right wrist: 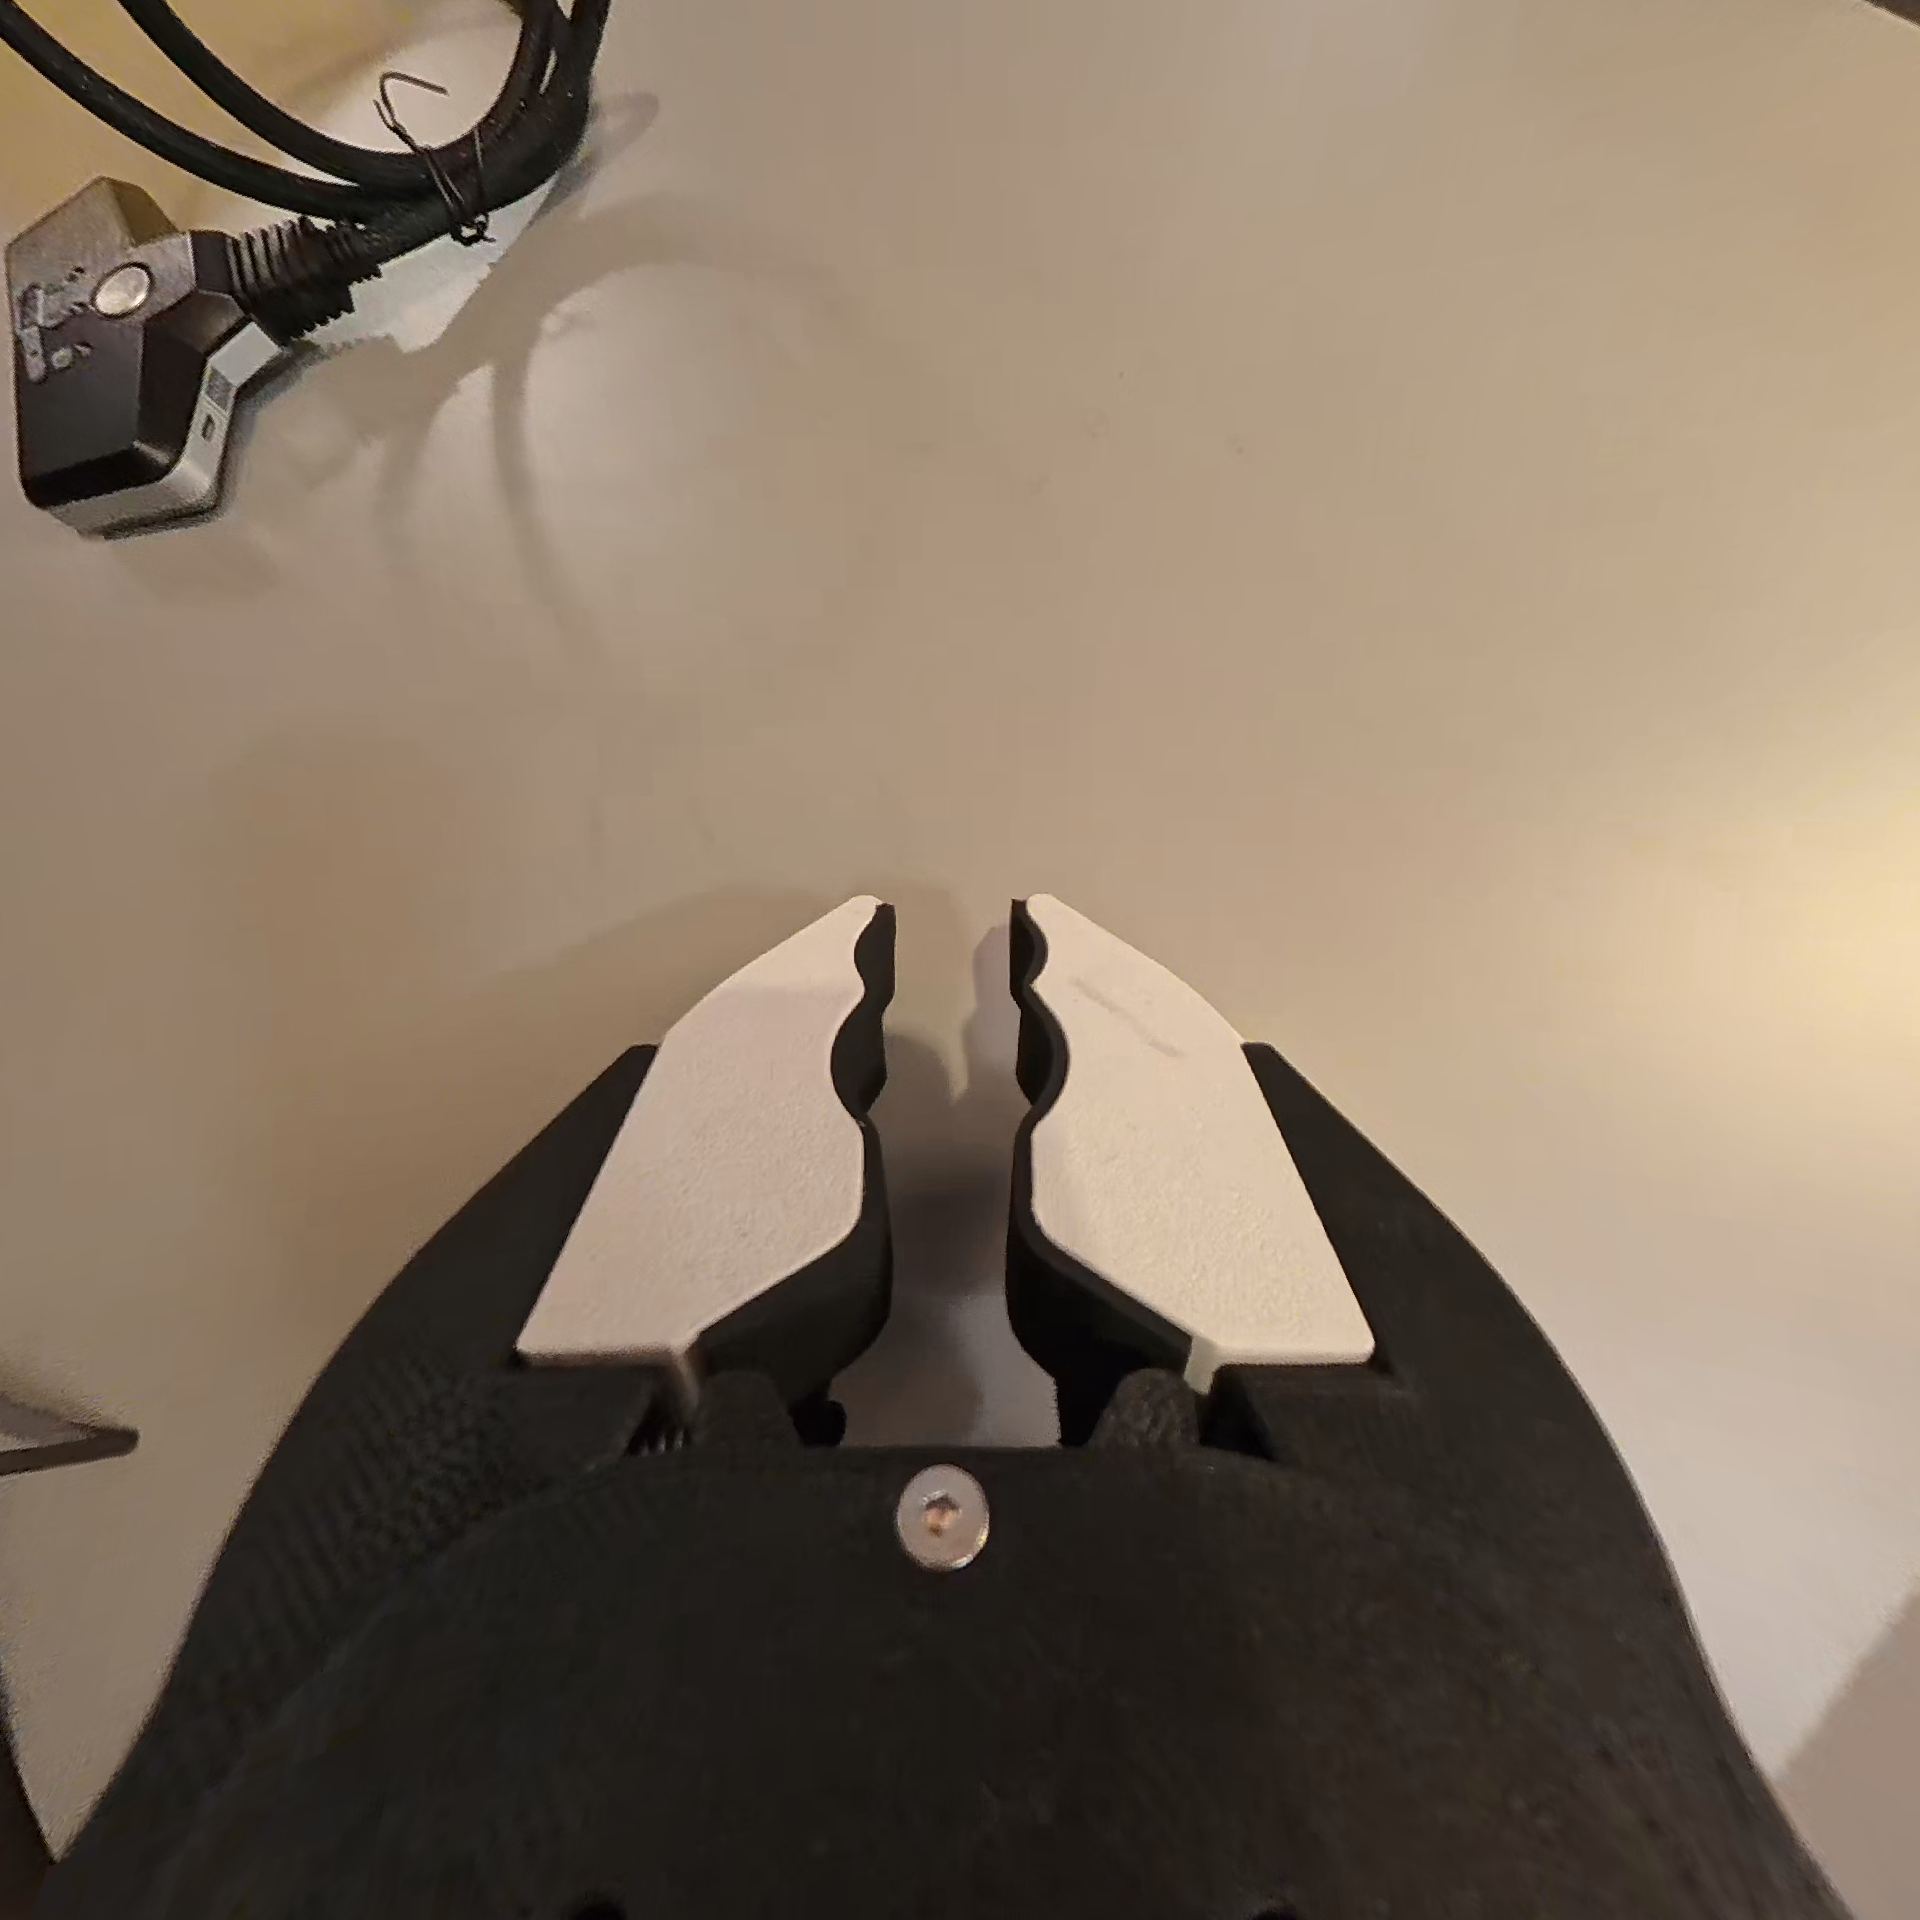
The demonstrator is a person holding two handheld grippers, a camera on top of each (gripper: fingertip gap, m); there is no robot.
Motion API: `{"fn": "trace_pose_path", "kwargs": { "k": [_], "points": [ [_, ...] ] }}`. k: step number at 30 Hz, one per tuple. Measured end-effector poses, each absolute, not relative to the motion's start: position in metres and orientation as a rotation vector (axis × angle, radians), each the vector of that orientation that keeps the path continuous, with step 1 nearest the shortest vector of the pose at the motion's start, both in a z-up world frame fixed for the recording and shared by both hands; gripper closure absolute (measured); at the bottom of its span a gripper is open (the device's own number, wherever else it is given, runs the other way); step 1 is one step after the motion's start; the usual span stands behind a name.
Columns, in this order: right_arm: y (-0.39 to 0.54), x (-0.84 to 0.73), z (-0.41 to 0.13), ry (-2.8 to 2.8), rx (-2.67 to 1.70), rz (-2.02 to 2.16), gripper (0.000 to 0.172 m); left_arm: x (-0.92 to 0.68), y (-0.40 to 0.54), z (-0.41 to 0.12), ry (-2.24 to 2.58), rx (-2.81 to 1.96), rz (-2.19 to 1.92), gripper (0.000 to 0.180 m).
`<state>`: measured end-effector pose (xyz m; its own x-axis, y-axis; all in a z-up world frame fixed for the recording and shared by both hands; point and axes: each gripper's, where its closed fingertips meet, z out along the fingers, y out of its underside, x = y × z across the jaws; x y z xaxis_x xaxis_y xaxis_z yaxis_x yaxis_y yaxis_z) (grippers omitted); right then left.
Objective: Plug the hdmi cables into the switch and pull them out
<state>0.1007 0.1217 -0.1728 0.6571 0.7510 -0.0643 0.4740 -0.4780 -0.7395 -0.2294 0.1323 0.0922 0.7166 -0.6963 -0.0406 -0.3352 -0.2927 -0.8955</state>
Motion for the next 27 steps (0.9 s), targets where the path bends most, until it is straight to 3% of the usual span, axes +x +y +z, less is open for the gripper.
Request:
{"fn": "trace_pose_path", "kwargs": {
  "k": [7,15,19,22,27],
  "points": [
    [0.122,0.084,-0.172,-0.944,-2.147,0.451,0.153,-0.051,0.159,0.019,1.029,-1.895,-0.754,0.174],
    [0.123,0.077,-0.16,-0.857,-2.054,0.468,0.149,0.041,0.184,-0.111,1.175,-2.161,-0.687,0.174],
    [0.125,0.077,-0.16,-0.832,-2.059,0.488,0.149,0.055,0.19,-0.119,1.17,-2.173,-0.629,0.174],
    [0.126,0.076,-0.162,-0.833,-2.07,0.504,0.148,0.063,0.188,-0.12,1.107,-2.198,-0.754,0.159],
    [0.126,0.077,-0.162,-0.832,-2.068,0.517,0.147,0.048,0.166,-0.072,0.983,-2.021,-1.009,0.145]
  ]
}}
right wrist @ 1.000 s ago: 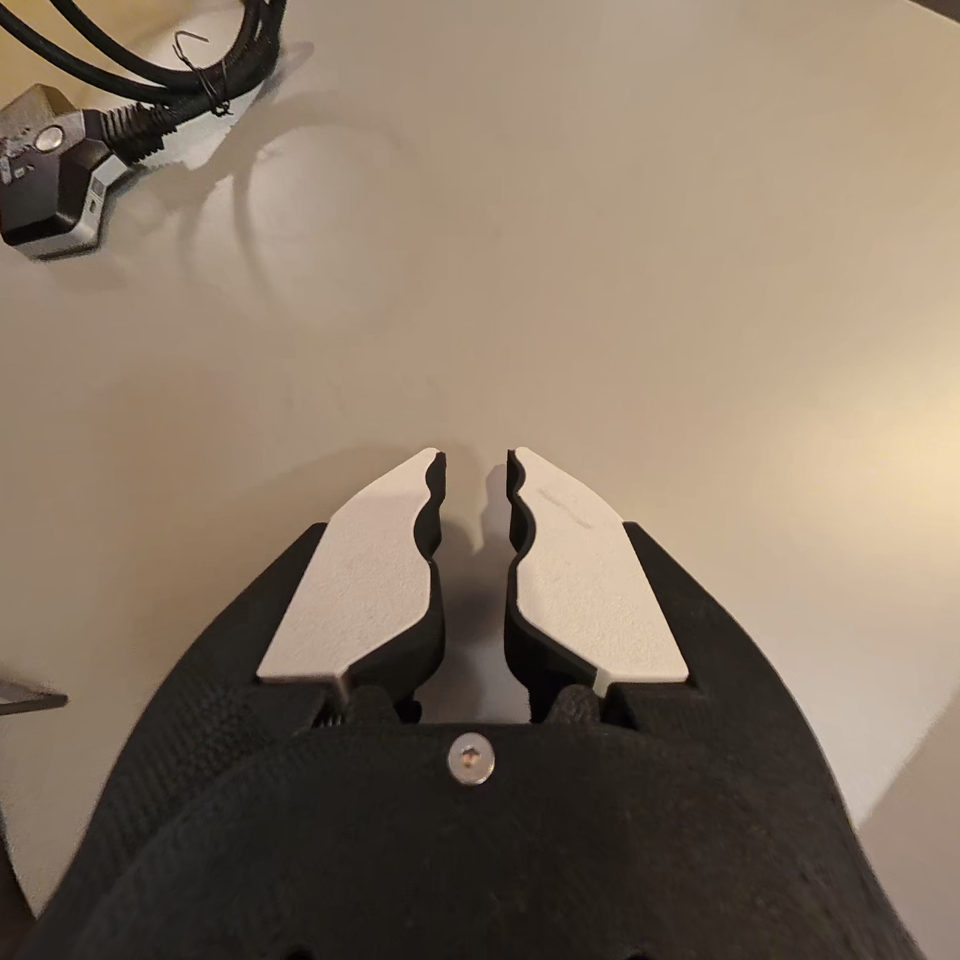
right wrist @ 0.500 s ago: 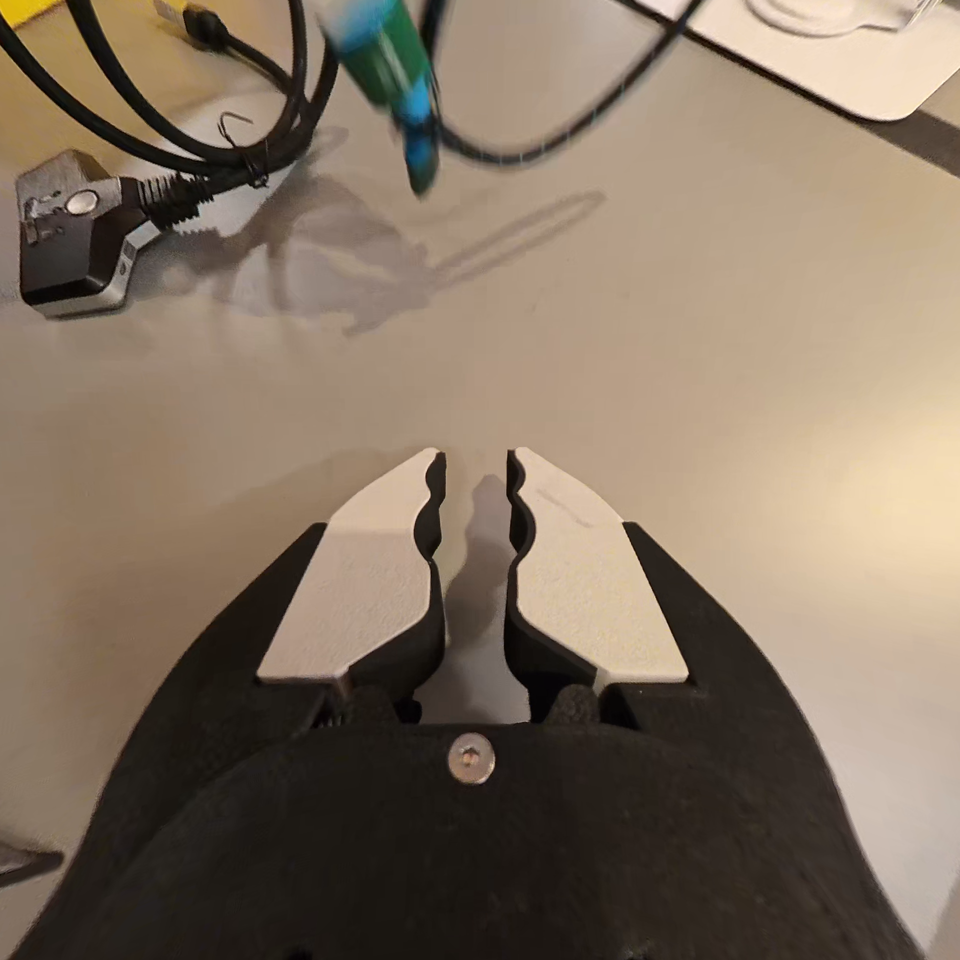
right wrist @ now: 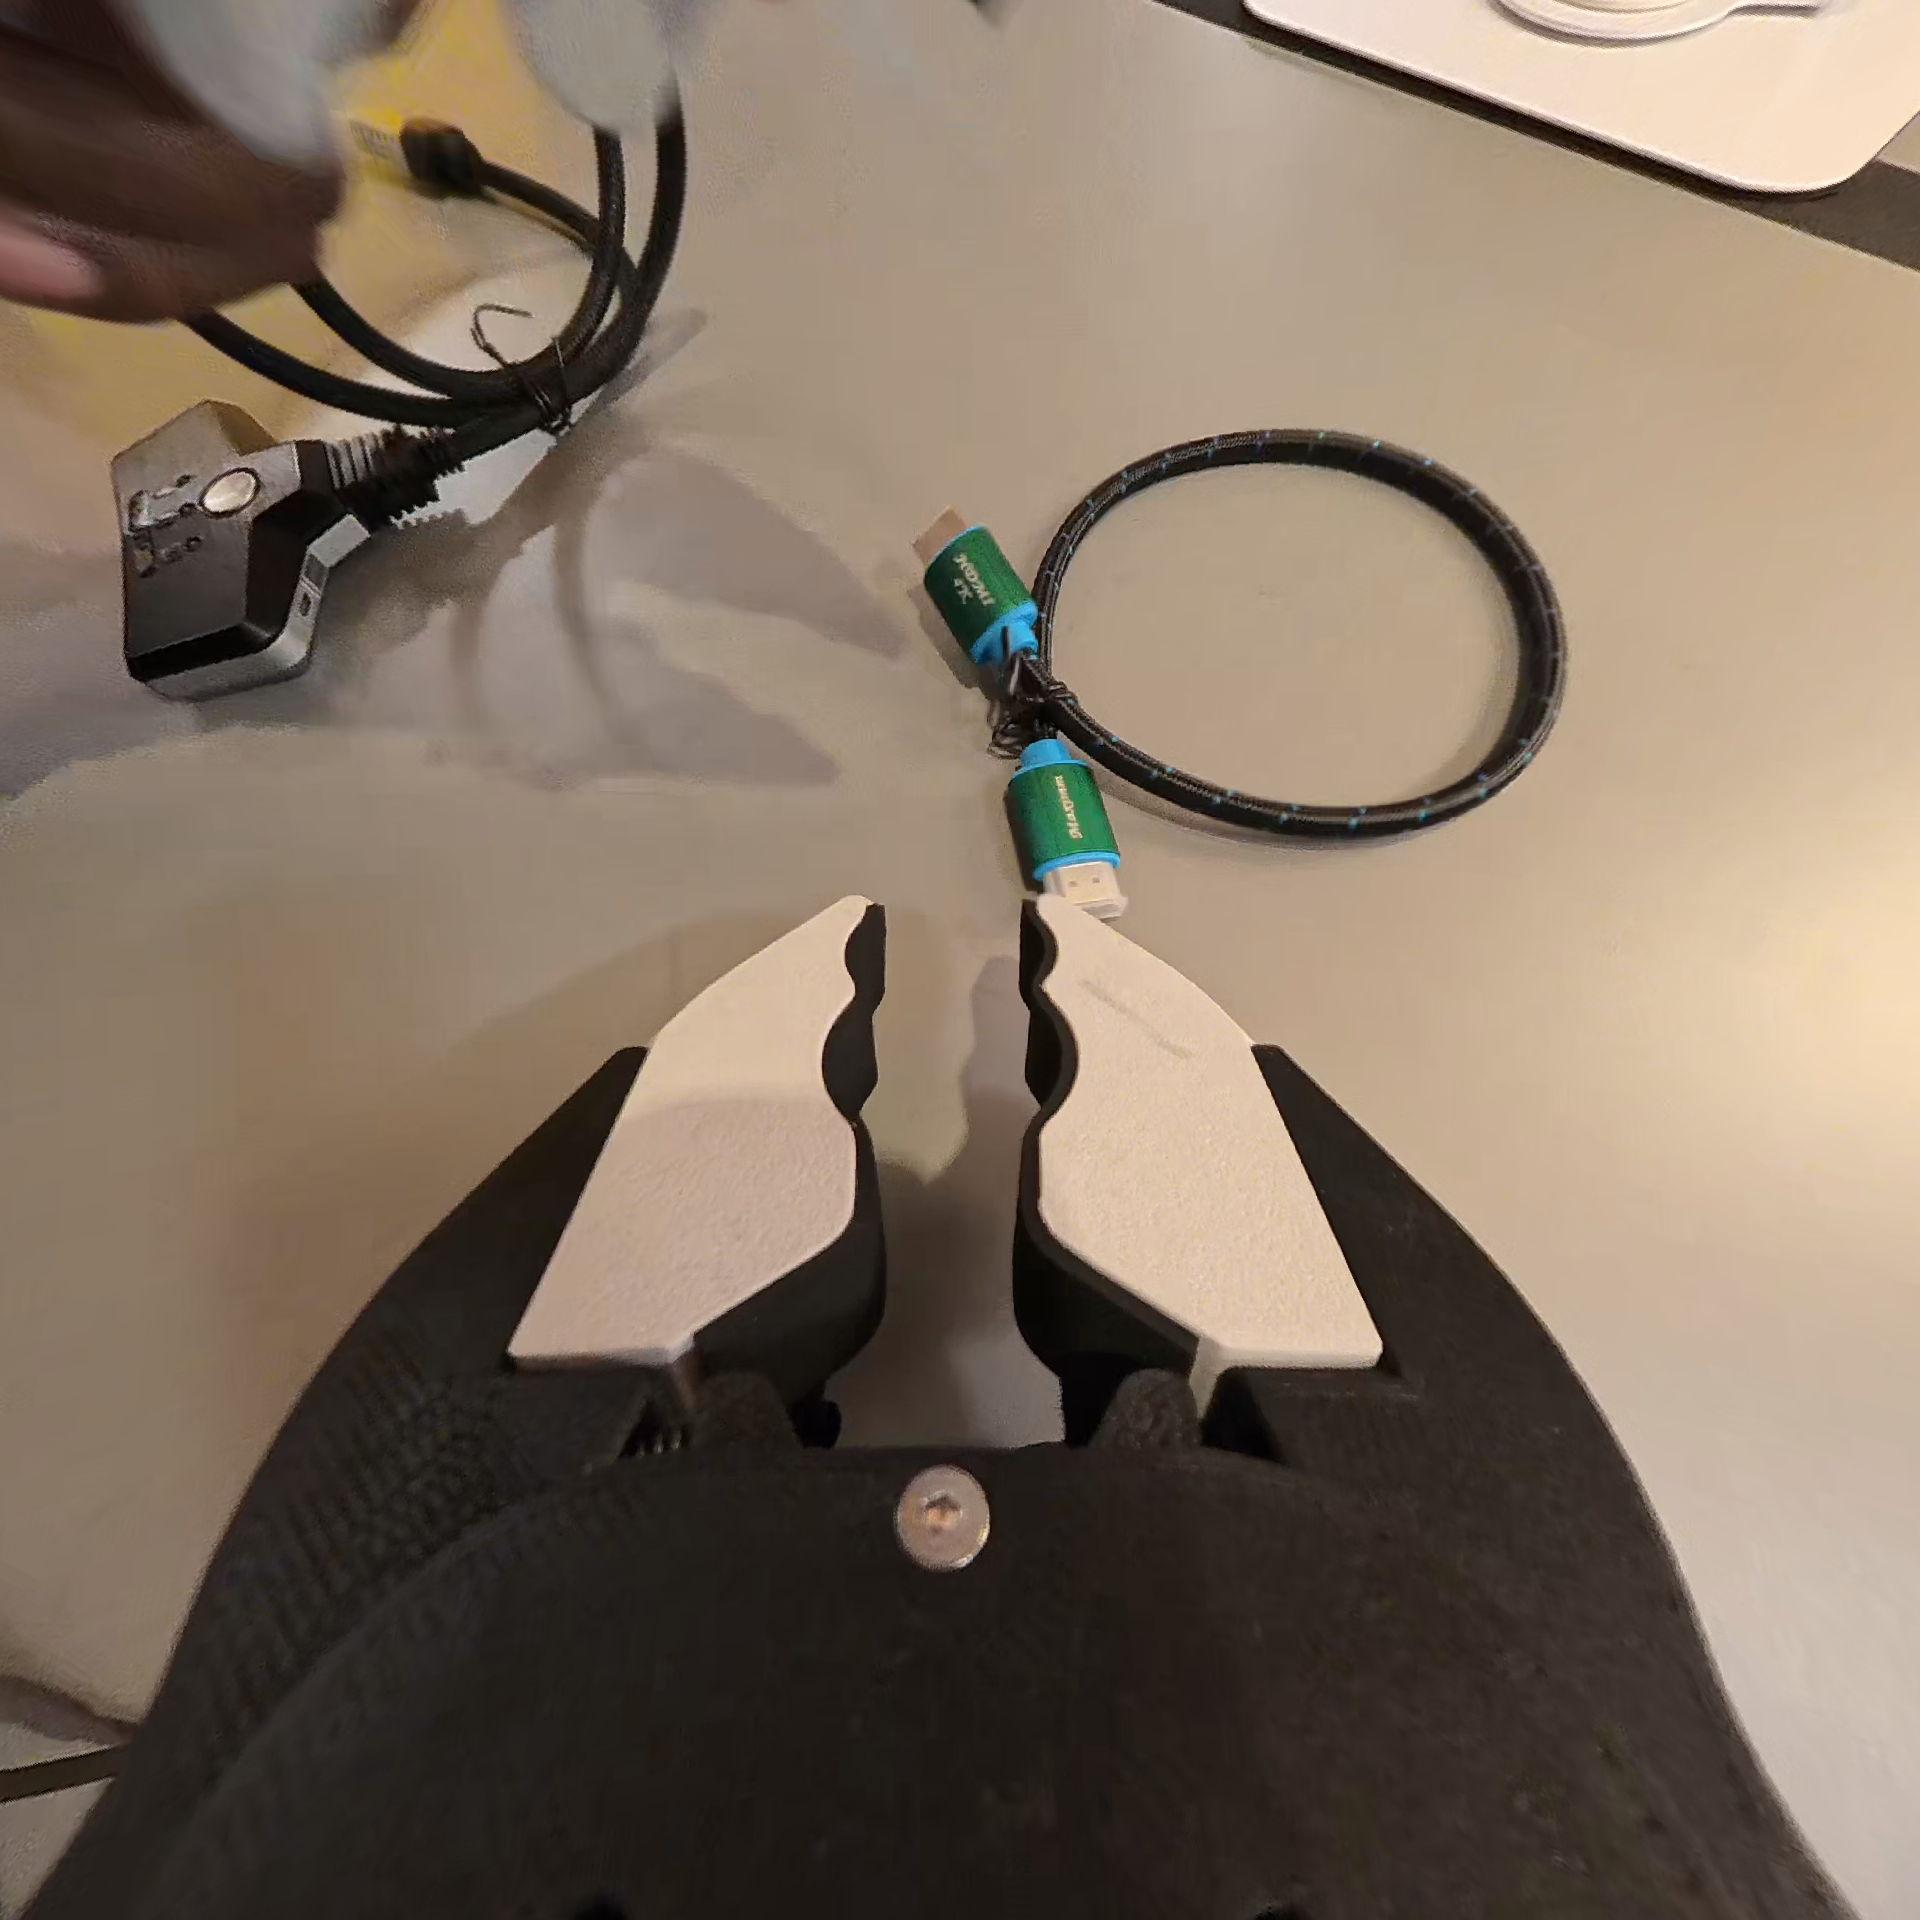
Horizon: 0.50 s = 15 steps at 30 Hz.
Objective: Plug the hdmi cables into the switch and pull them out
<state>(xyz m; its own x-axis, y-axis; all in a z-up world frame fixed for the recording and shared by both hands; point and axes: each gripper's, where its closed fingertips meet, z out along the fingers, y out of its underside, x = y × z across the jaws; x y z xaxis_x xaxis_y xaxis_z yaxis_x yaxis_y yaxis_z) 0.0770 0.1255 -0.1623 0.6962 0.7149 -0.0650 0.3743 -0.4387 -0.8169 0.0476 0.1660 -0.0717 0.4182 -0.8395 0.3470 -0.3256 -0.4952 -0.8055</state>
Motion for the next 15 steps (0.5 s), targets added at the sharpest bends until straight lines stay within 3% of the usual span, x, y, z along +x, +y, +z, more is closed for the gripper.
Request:
{"fn": "trace_pose_path", "kwargs": {
  "k": [6,15],
  "points": [
    [0.124,0.077,-0.162,-0.836,-2.069,0.539,0.144,-0.044,0.096,-0.029,0.843,-1.868,-1.159,0.141],
    [0.108,0.017,-0.16,-1.104,-1.997,0.61,0.13,-0.194,0.064,-0.095,0.536,-2.11,-0.835,0.135]
  ]
}}
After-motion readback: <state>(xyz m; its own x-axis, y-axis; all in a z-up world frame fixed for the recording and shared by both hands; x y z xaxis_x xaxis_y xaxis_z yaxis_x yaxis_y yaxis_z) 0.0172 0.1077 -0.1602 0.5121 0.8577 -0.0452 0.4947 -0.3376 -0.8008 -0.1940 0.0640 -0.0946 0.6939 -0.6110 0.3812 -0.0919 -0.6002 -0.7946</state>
